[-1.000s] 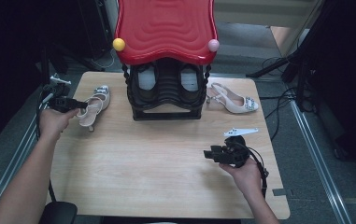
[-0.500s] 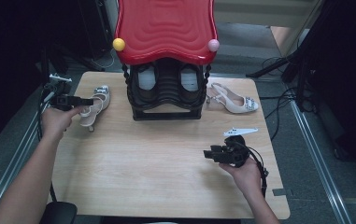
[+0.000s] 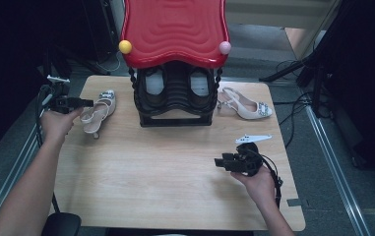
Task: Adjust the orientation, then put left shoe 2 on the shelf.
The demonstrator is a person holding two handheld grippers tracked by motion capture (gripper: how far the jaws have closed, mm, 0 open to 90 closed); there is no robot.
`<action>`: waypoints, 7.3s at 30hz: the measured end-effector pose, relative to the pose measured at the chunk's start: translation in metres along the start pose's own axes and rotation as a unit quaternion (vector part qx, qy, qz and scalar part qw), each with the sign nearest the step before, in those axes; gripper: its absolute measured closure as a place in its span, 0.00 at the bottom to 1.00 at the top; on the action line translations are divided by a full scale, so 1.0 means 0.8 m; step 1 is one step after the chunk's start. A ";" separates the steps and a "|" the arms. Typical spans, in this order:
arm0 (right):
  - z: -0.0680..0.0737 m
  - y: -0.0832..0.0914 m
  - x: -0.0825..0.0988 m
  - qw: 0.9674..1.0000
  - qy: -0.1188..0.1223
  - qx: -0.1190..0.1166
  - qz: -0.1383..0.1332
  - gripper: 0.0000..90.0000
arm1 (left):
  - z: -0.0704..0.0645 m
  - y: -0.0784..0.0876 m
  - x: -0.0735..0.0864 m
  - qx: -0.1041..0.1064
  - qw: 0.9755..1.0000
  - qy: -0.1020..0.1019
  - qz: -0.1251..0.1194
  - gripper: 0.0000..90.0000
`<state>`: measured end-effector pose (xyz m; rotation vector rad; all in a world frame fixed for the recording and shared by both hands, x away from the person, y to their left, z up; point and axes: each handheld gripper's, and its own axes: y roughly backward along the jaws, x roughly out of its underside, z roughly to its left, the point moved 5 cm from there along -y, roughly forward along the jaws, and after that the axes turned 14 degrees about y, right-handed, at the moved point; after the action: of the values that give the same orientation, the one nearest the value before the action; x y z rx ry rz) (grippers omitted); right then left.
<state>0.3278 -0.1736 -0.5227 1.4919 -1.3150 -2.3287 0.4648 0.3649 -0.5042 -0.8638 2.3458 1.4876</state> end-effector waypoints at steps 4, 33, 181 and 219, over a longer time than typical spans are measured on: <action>0.001 0.000 0.000 1.000 0.000 -0.001 0.001 0.61 | -0.001 -0.006 0.001 -0.004 1.000 -0.002 0.000 0.58; 0.001 -0.002 0.001 1.000 0.001 -0.002 0.005 0.61 | 0.018 -0.045 0.026 -0.048 0.998 0.012 -0.025 0.86; 0.001 -0.002 0.002 1.000 0.027 -0.001 0.004 0.55 | -0.389 0.163 -0.125 0.199 0.973 -0.014 -0.117 0.66; 0.001 -0.003 0.002 1.000 0.027 0.002 0.007 0.55 | -0.316 0.198 -0.131 0.179 0.975 -0.045 -0.124 0.60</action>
<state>0.3269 -0.1724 -0.5254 1.5317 -1.3128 -2.2617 0.4836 0.2283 -0.2195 -0.9274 2.2427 0.9478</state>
